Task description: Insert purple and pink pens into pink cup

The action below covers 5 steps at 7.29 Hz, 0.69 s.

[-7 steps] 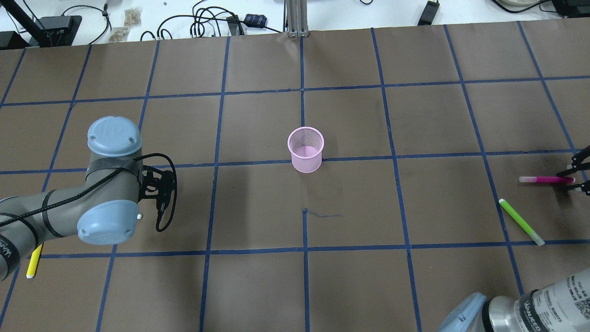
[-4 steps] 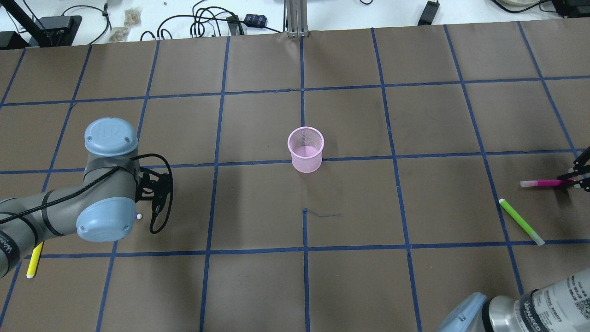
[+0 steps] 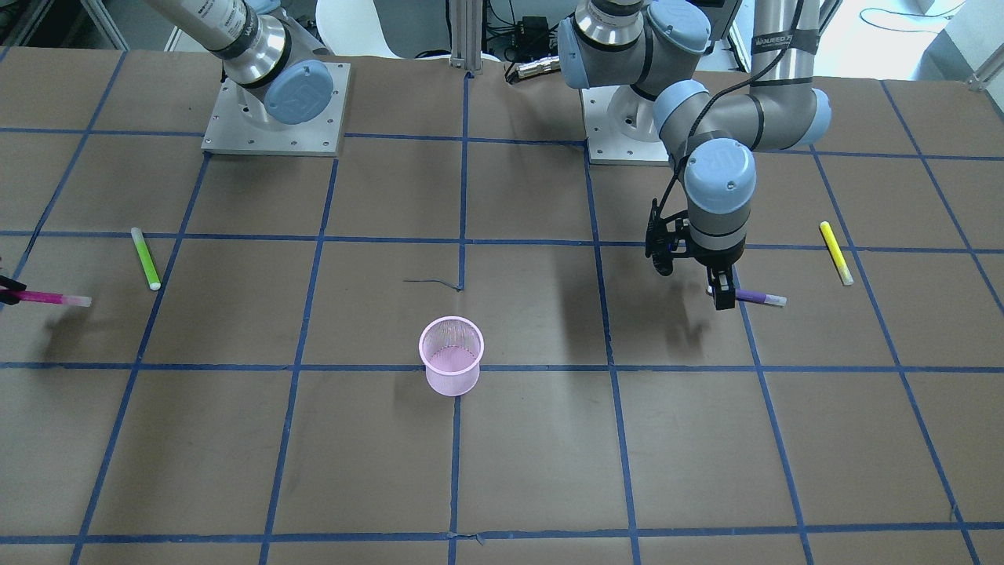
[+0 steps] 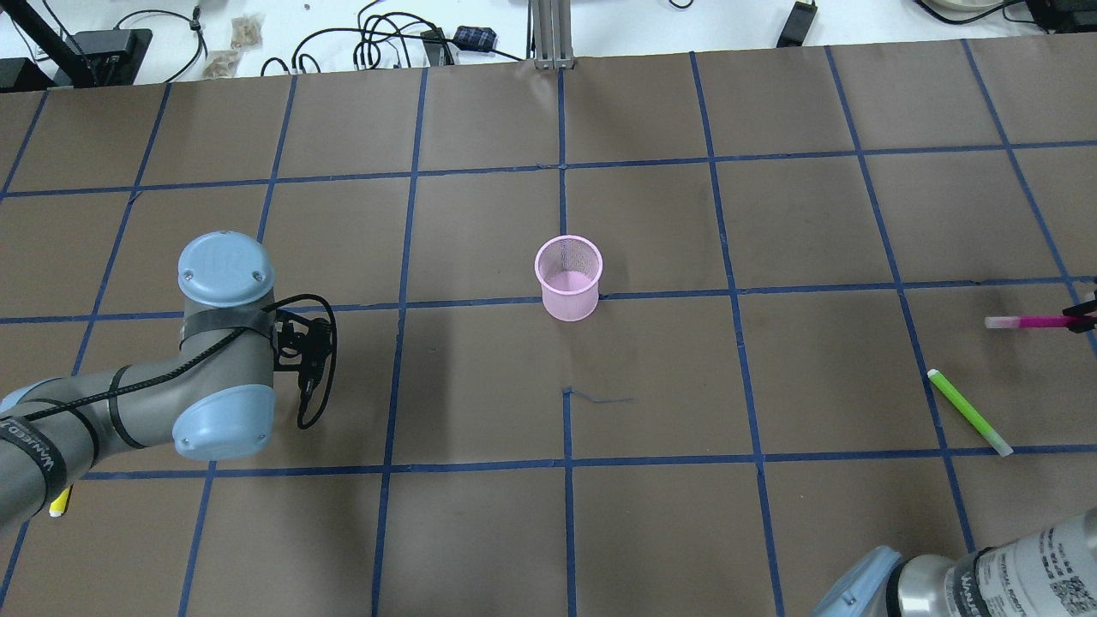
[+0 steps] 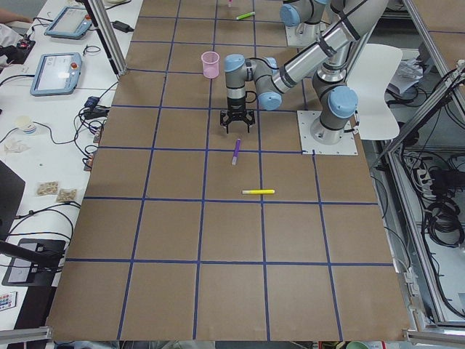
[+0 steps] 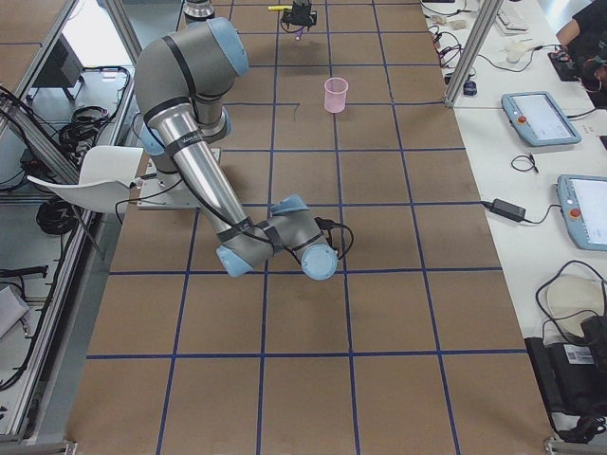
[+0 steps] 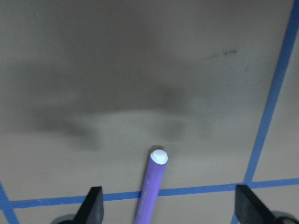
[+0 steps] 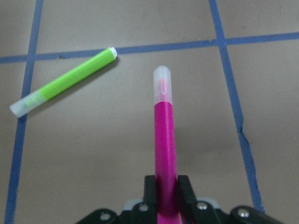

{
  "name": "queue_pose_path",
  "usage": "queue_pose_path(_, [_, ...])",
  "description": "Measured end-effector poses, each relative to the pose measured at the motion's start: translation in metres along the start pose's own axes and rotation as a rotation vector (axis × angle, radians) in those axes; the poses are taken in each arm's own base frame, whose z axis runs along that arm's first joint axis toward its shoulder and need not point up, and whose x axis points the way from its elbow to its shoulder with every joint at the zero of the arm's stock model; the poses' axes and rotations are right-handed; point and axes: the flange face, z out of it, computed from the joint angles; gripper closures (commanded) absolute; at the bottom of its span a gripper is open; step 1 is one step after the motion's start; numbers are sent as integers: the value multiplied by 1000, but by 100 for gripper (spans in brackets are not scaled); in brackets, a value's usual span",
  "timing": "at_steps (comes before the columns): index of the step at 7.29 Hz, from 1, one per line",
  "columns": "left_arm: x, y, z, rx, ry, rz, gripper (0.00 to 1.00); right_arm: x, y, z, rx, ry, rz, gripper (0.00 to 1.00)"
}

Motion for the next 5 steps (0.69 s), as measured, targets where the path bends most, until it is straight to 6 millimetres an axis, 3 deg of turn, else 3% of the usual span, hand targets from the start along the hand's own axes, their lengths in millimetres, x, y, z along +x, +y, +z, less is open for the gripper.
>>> queue_pose_path(1, [4, 1, 11, -11, -4, -14, 2, 7, -40, -16, -38, -3, 11, 94])
queue_pose_path(2, [7, 14, 24, -7, 16, -37, 2, 16, -96, -30, -103, -11, 19, 93])
queue_pose_path(3, [10, 24, 34, 3, 35, -47, 6, 26, -166, -36, -173, -15, 45, 93])
queue_pose_path(5, [14, 21, 39, 39, 39, -41, 12, 37, -305, -14, -295, -26, 106, 93])
